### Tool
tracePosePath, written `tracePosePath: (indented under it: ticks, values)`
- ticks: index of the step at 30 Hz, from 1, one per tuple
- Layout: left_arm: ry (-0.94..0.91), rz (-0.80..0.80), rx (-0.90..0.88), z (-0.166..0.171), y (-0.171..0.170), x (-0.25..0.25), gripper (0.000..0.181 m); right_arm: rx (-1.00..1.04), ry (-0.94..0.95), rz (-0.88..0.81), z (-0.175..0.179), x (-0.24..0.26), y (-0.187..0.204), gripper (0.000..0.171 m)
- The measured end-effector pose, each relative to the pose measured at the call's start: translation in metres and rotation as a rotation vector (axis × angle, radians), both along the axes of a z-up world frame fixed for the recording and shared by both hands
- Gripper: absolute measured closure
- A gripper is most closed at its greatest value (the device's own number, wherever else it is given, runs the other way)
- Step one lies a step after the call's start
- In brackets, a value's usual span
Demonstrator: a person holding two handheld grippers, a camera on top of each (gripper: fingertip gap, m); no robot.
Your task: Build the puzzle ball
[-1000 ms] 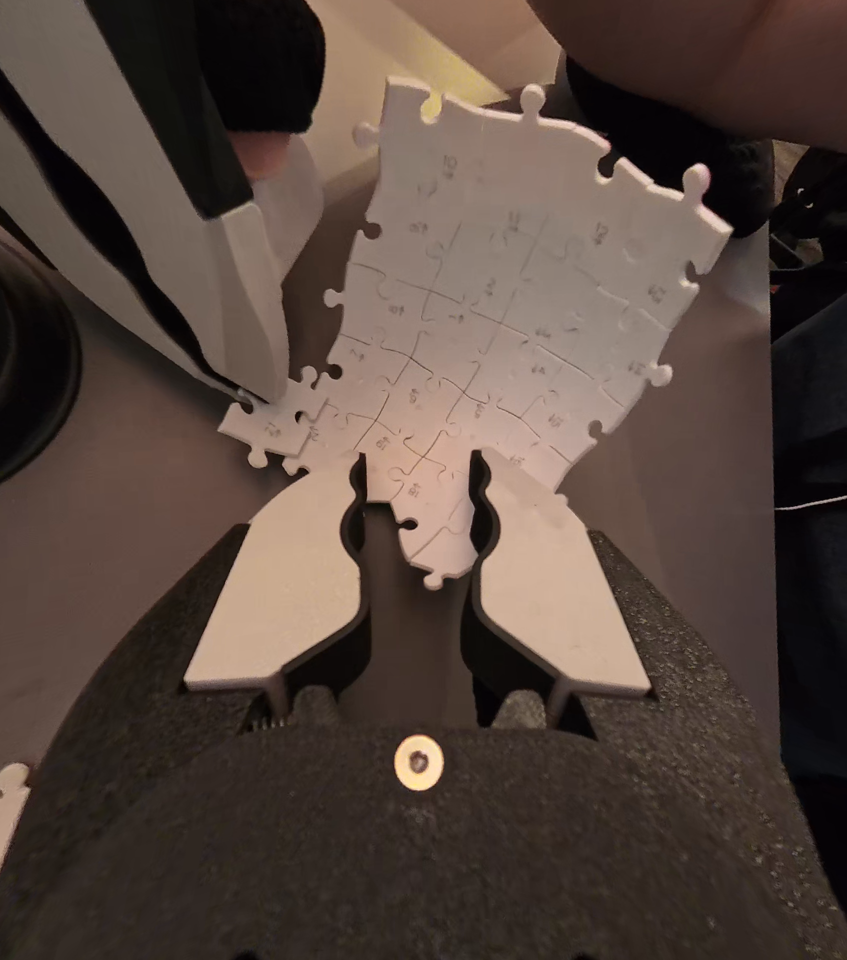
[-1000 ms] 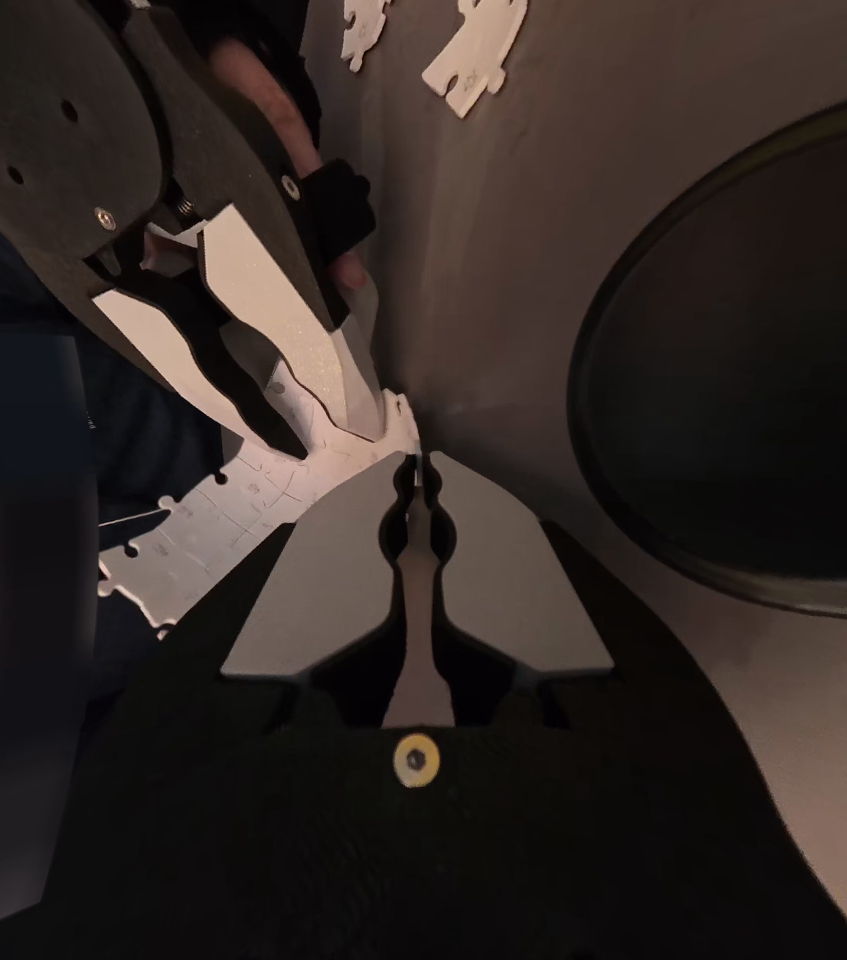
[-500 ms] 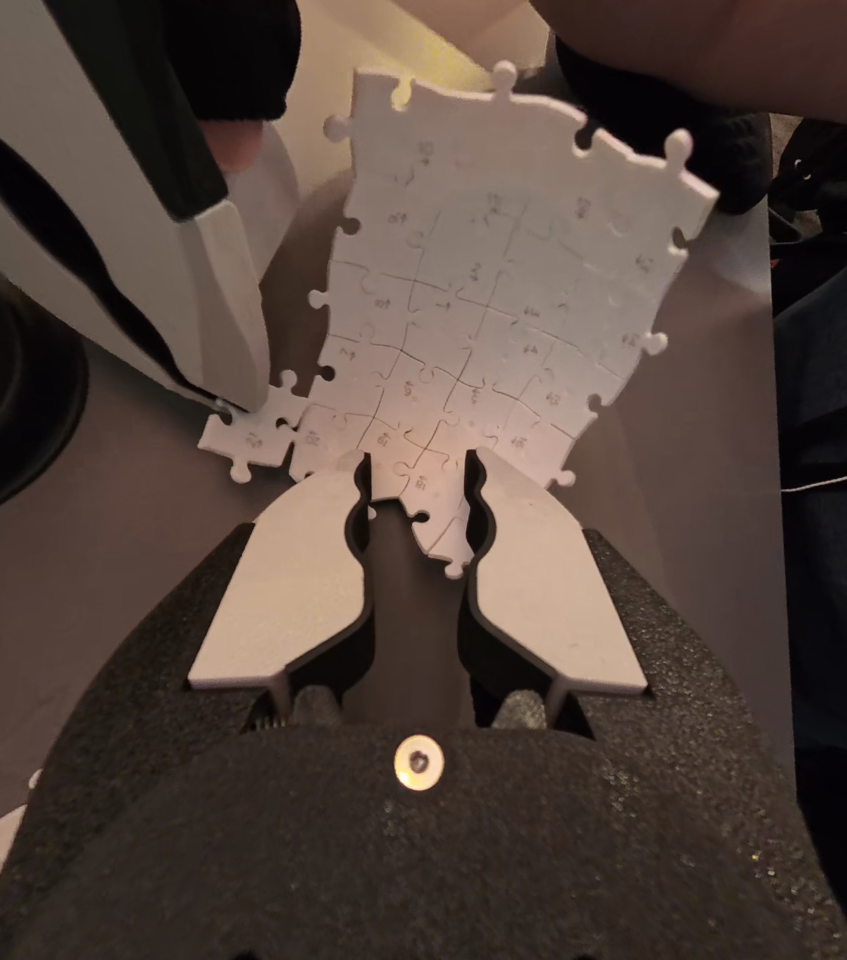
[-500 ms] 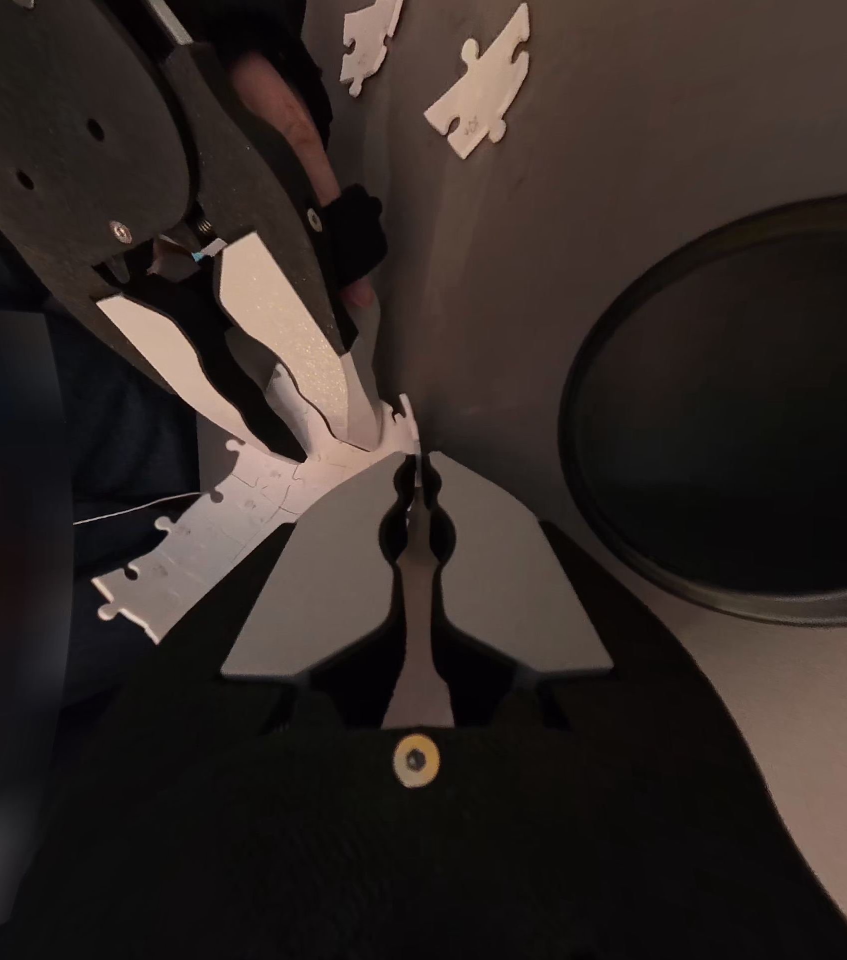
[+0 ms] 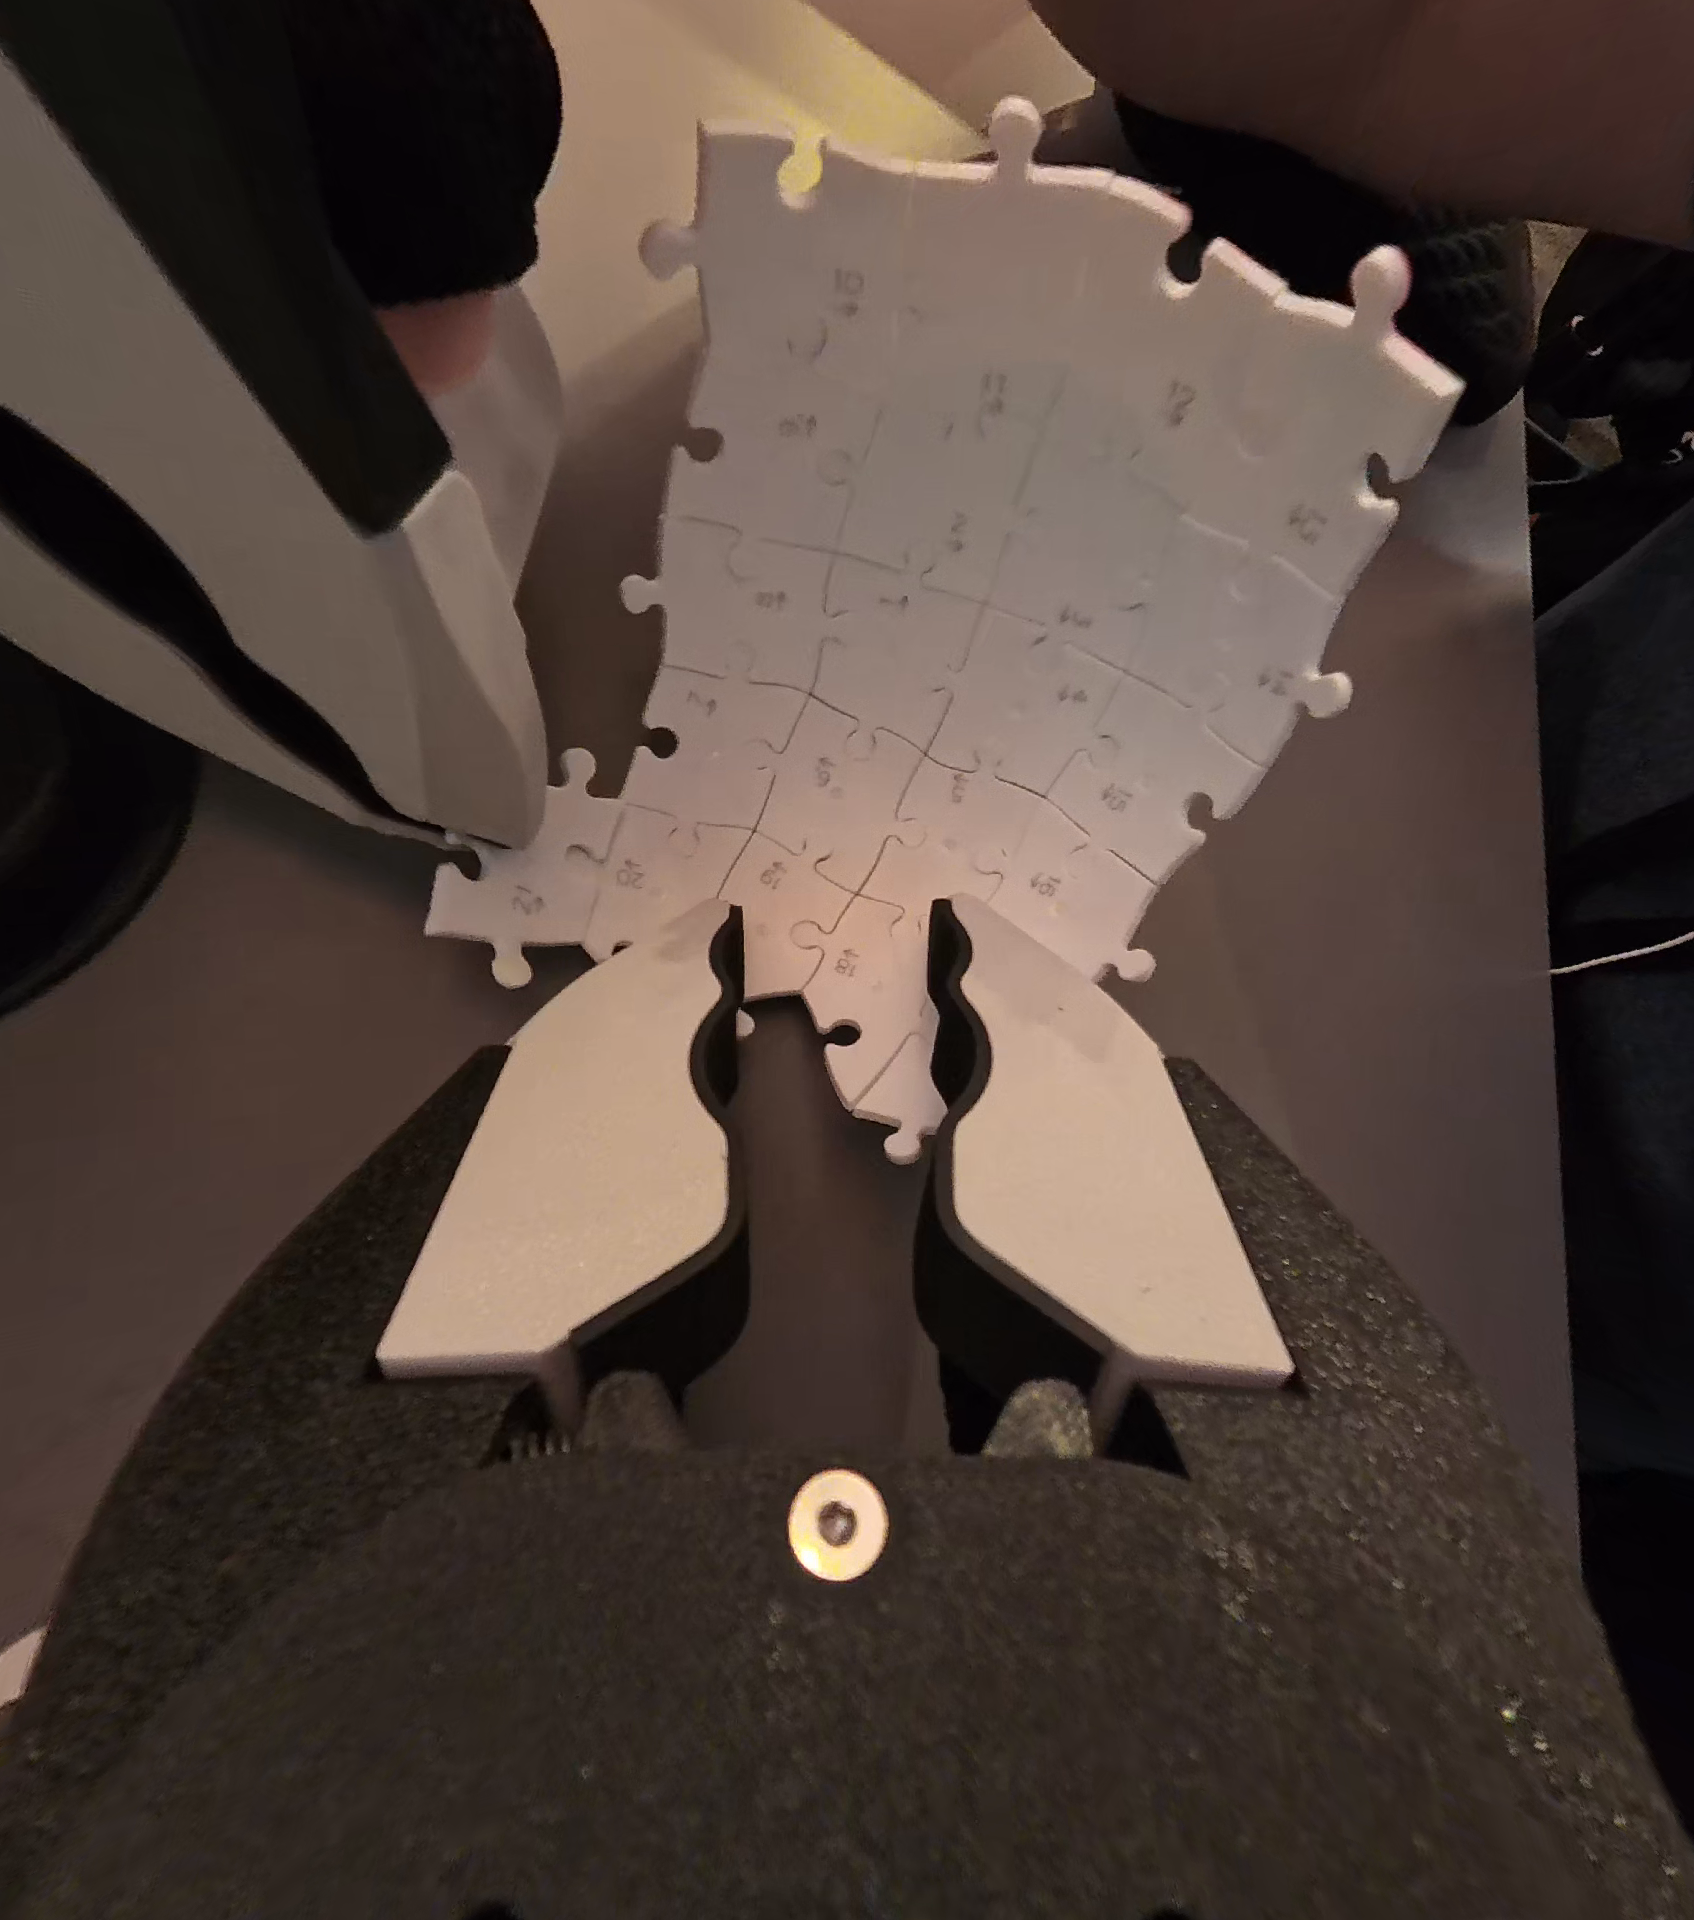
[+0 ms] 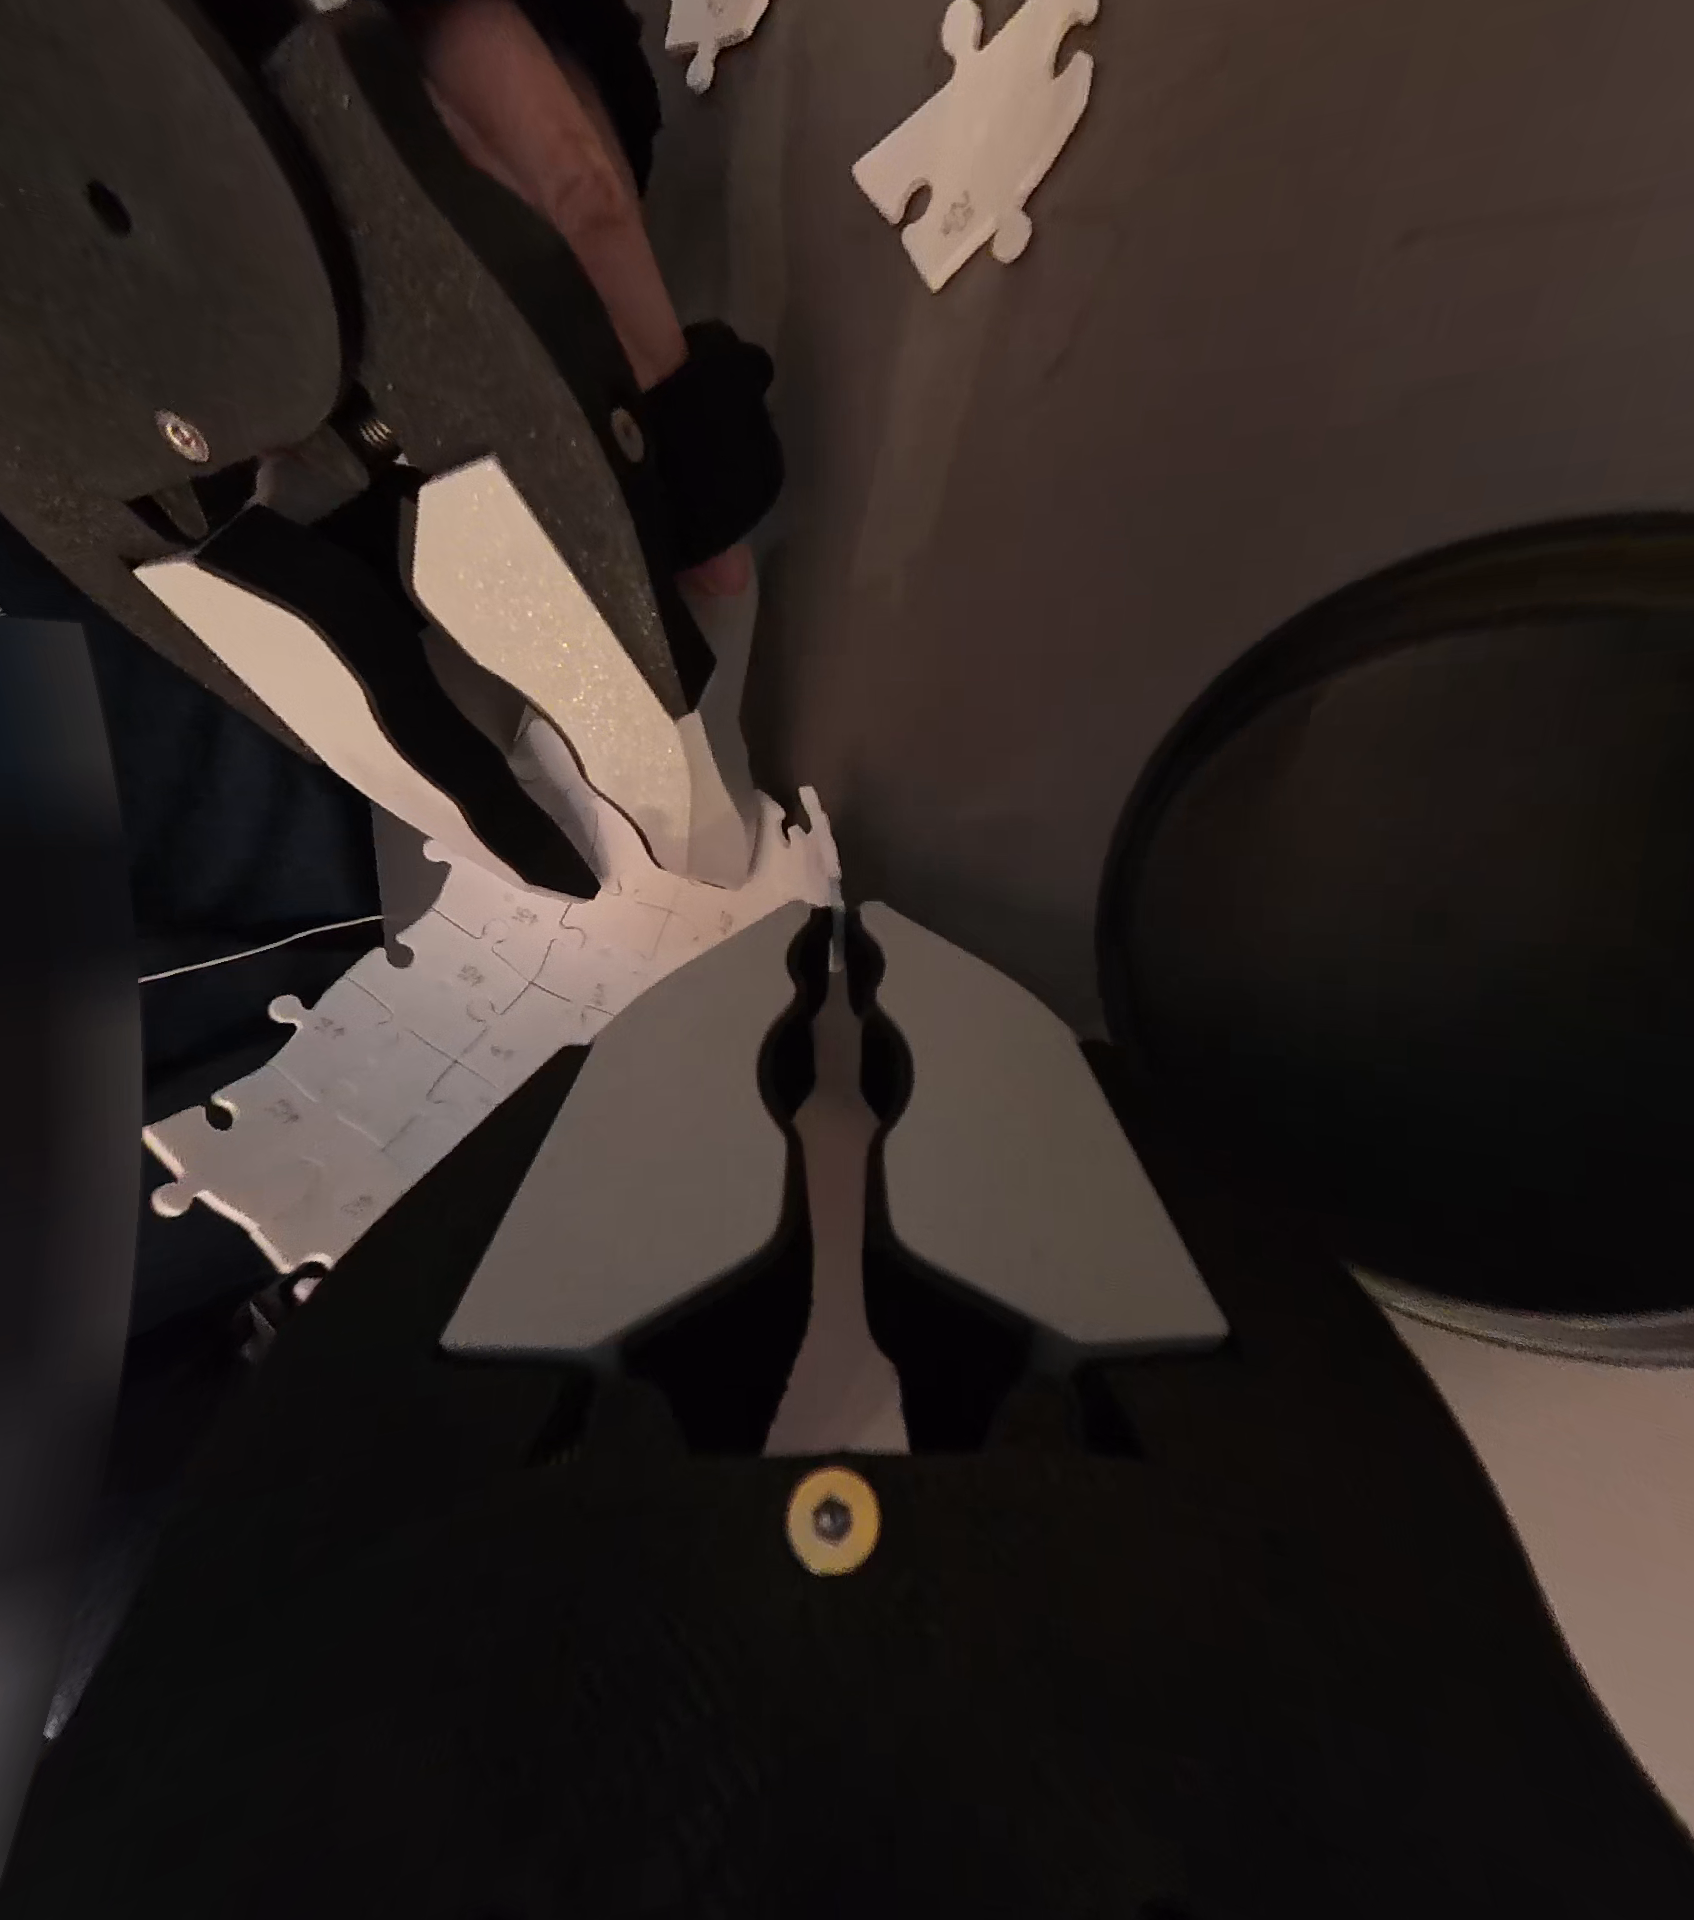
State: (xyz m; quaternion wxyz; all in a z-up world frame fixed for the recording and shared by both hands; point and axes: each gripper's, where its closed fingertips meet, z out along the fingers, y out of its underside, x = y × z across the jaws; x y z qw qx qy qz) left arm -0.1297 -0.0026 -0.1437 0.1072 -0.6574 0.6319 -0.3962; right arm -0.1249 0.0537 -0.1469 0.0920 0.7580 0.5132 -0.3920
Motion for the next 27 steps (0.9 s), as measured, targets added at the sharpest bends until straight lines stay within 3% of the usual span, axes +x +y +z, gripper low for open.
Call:
tracePosePath:
  ticks: [27]
  values:
    - [-0.037,0.012,0.001,0.005,0.013,0.002,0.131,0.080,0.019,0.022,-0.007,0.005,0.004,0.165]
